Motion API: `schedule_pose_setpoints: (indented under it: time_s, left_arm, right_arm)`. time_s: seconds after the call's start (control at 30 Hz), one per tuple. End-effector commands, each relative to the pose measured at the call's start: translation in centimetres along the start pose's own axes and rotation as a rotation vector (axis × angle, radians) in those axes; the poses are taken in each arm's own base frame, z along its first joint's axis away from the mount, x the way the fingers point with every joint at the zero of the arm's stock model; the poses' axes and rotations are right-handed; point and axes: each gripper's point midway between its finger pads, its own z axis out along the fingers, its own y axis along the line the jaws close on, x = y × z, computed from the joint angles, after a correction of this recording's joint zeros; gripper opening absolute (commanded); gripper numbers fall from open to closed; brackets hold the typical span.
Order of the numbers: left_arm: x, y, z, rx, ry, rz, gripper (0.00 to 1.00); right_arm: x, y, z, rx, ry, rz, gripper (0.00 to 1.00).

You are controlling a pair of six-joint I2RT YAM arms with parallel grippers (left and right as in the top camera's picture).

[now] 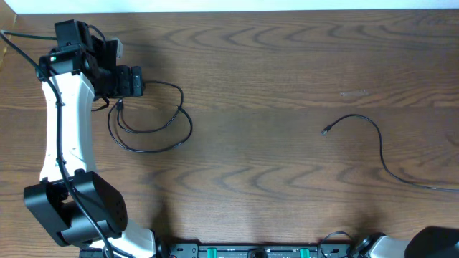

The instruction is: Untangle cables

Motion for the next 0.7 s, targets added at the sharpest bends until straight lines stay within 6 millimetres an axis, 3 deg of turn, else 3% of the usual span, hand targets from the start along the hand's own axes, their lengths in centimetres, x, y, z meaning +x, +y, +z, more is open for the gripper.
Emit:
schedule_pose_setpoints:
  time_s: [0.0,0.23,0.27,0.4,0.43,0.47,0.5,0.53,0.57,0.6,0.63,0.67]
  left_arm:
    - [0.0,-0.2,-0.5,0.01,-0.008,-0.011,0.93]
    - [0.1,-0.2,-0.5,0.011,-0.004,-0.016,0.93]
    - [0.1,-0.2,-0.5,0.011,-0.004,-0.016,0.93]
    - [0.1,-0.2,-0.5,0.011,-0.004,-0.016,0.93]
    - [0.1,-0.2,-0.5,0.011,-0.003,-0.018,0.93]
    - [0.1,-0.2,-0.5,0.011,-0.003,-0.026,0.93]
    - [0.1,-0.2,-0.5,0.011,-0.003,-0.031,0.93]
    - [0.2,-0.2,-0.5,0.011,-0.001,-0.031,0.93]
    - [0.2,-0.2,-0.5,0.011,0.0,-0.031,0.93]
    - [0.2,-0.2,-0.5,0.011,0.0,-0.031,0.93]
    - [0.2,-0.2,-0.5,0.011,0.0,-0.031,0.93]
    - [0.2,-0.2,-0.5,0.011,0.0,-0.031,0.93]
  right_arm:
    - [6.9,3.1,4.8,-0.118,0.228,0.135,0.01]
    - [19.5,5.1,10.6,-0.125,0.582,0.134,0.01]
    - [20.4,5.1,10.9,-0.124,0.604,0.133,0.01]
    - [27.8,7.4,12.9,-0.218,0.793,0.17,0.01]
    - [28.8,7.4,13.2,-0.207,0.816,0.184,0.1]
    - [30.1,7.4,13.4,-0.186,0.851,0.209,0.35]
    - [30.9,7.2,13.3,-0.169,0.876,0.228,0.52]
    - [31.1,7.2,13.2,-0.164,0.887,0.236,0.54]
    - [30.6,7.7,12.9,-0.198,0.883,0.233,0.55]
    - [29.3,8.4,12.3,-0.249,0.865,0.218,0.65]
    - [27.4,9.0,11.5,-0.282,0.836,0.207,0.96]
    - [26.1,9.3,10.8,-0.294,0.814,0.202,0.99]
